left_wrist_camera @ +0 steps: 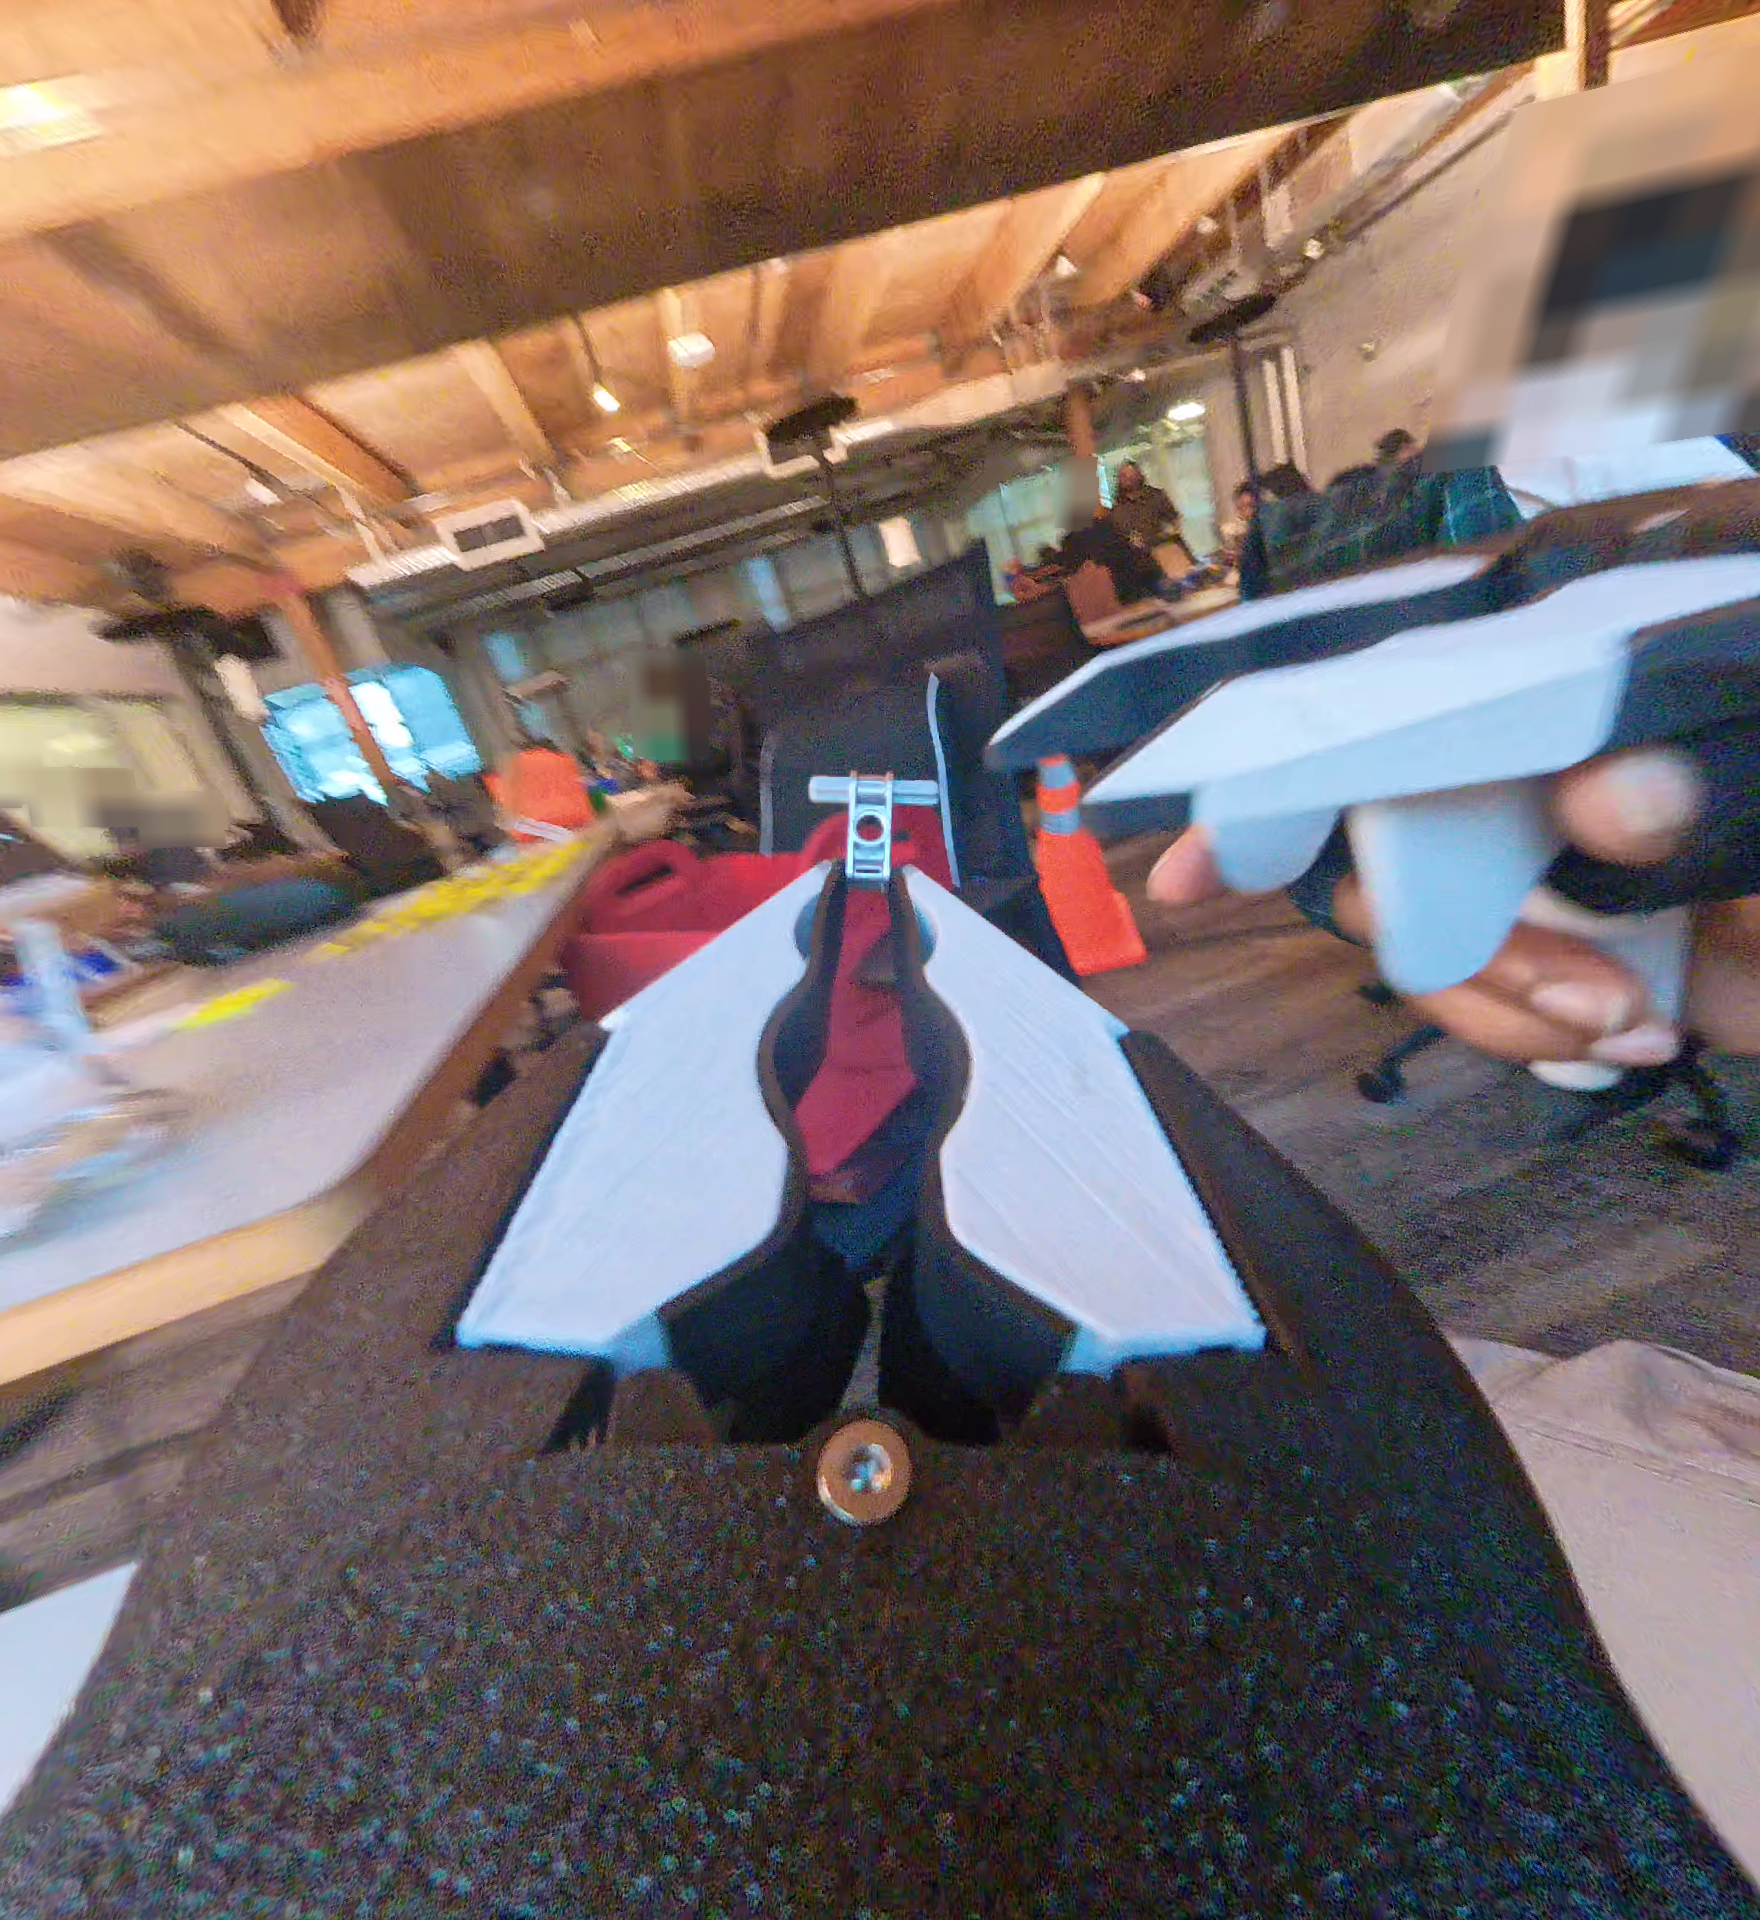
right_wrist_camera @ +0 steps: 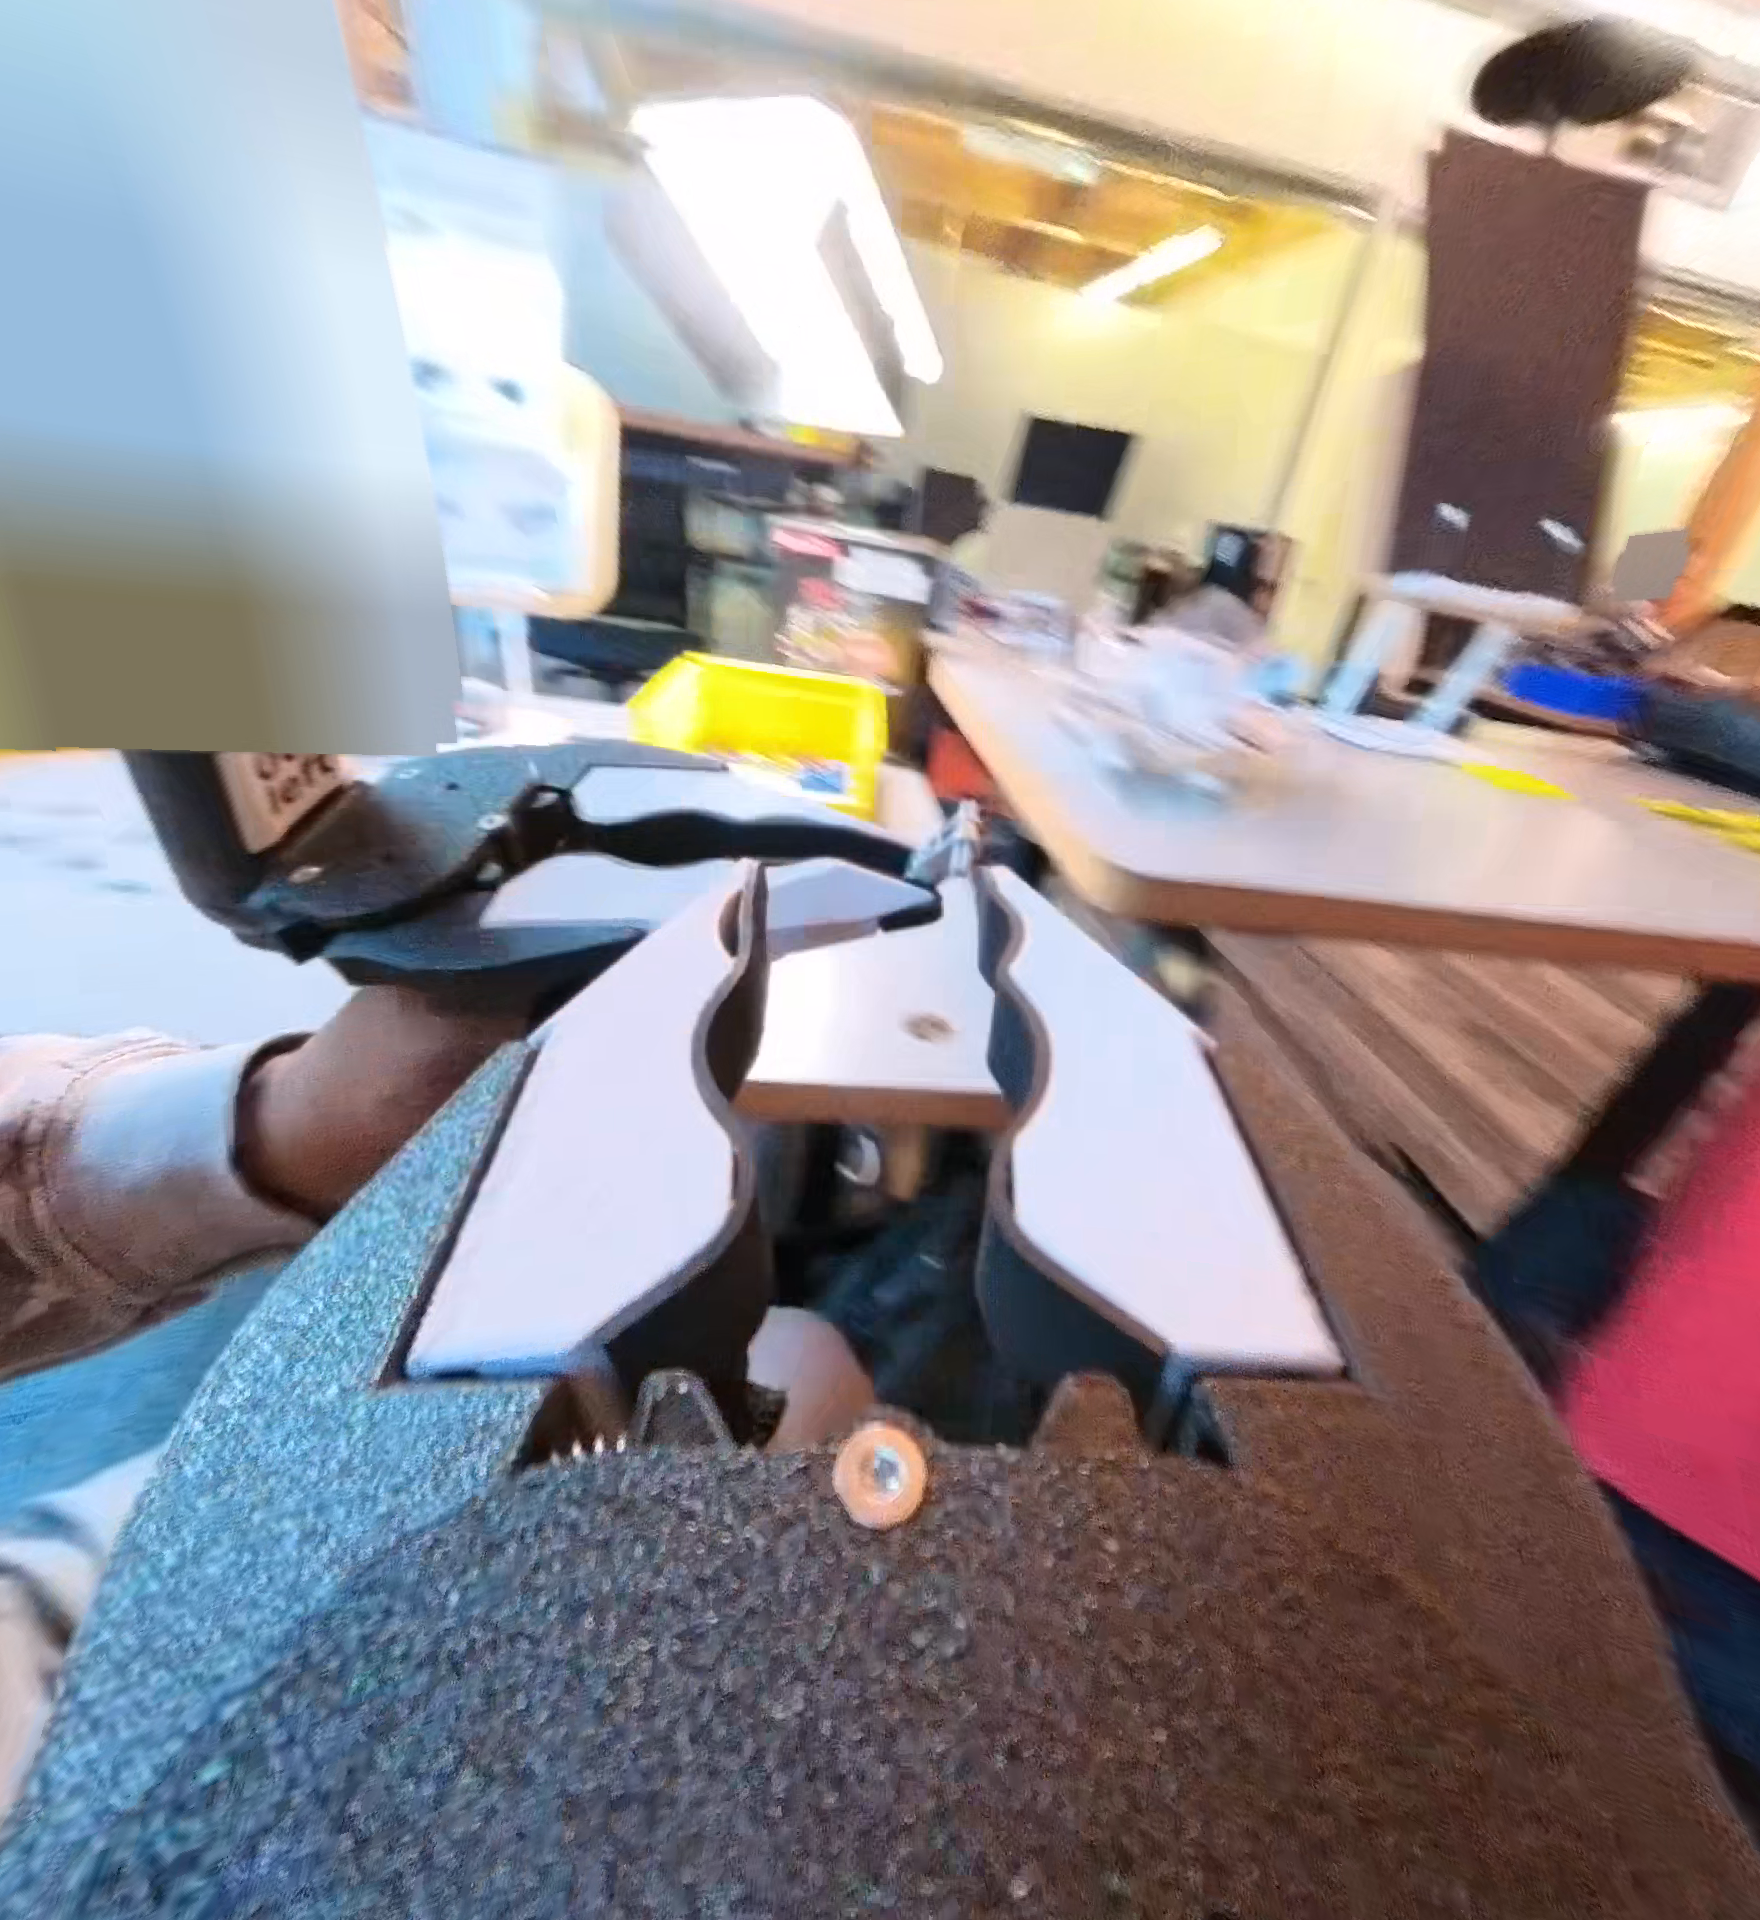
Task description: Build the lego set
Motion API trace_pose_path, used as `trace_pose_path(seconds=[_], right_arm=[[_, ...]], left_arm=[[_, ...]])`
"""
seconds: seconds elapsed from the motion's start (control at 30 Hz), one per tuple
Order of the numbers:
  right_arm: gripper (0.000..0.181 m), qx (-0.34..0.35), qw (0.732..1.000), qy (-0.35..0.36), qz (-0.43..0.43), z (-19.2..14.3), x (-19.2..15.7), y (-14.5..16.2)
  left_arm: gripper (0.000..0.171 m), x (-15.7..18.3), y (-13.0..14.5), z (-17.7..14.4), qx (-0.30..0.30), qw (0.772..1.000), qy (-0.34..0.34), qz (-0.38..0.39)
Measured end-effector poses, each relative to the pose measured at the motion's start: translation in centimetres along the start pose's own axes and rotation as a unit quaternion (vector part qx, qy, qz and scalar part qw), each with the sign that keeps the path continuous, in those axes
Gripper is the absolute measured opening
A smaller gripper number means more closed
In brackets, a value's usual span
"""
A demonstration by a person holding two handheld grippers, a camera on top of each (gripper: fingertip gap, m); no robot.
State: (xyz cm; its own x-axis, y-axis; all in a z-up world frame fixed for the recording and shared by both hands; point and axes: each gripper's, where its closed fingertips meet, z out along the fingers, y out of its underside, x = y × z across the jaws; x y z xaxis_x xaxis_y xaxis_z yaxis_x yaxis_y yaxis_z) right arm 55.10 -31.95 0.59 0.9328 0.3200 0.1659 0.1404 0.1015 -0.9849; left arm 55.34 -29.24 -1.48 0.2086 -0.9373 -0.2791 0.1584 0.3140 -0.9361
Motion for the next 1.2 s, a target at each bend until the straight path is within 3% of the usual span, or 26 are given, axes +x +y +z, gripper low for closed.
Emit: trace_pose_path(seconds=[0.1, 0.23, 0.33, 0.5, 0.7, 0.83, 0.97, 1.07, 1.2], right_arm=[[0.035, 0.033, 0.994, -0.099, 0.022, 1.3, -11.3, -3.5], [0.025, 0.079, 0.976, -0.198, 0.047, 1.7, -23.6, -7.1], [0.020, 0.092, 0.965, -0.243, 0.046, 1.8, -29.4, -8.5], [0.010, 0.082, 0.944, -0.316, 0.041, 3.1, -35.1, -8.9], [0.007, 0.058, 0.919, -0.390, 0.011, 7.2, -40.2, -6.5], [0.008, 0.014, 0.877, -0.480, -0.004, 12.6, -43.9, -3.1], [0.007, -0.052, 0.813, -0.578, 0.049, 19.0, -47.4, 1.8], [0.006, -0.066, 0.771, -0.631, 0.058, 23.1, -48.8, 4.0], [0.006, -0.048, 0.726, -0.680, 0.091, 27.1, -48.6, 2.8]], left_arm=[[0.006, 0.7, -6.5, -11.2, 0.018, 0.996, -0.066, 0.057], [0.006, 1.9, -9.9, -22.4, -0.009, 0.982, -0.133, 0.137], [0.006, 2.2, -11.4, -27.7, -0.028, 0.968, -0.180, 0.172], [0.006, 2.6, -12.2, -33.2, -0.070, 0.943, -0.246, 0.213], [0.006, -0.7, -9.9, -39.7, -0.138, 0.912, -0.327, 0.203], [0.006, -4.8, -6.1, -44.5, -0.177, 0.889, -0.385, 0.171], [0.007, -9.3, -0.7, -49.3, -0.209, 0.874, -0.433, 0.074], [0.008, -12.5, 2.3, -51.5, -0.210, 0.881, -0.422, -0.030], [0.020, -17.6, 1.8, -53.7, -0.132, 0.895, -0.395, -0.161]])
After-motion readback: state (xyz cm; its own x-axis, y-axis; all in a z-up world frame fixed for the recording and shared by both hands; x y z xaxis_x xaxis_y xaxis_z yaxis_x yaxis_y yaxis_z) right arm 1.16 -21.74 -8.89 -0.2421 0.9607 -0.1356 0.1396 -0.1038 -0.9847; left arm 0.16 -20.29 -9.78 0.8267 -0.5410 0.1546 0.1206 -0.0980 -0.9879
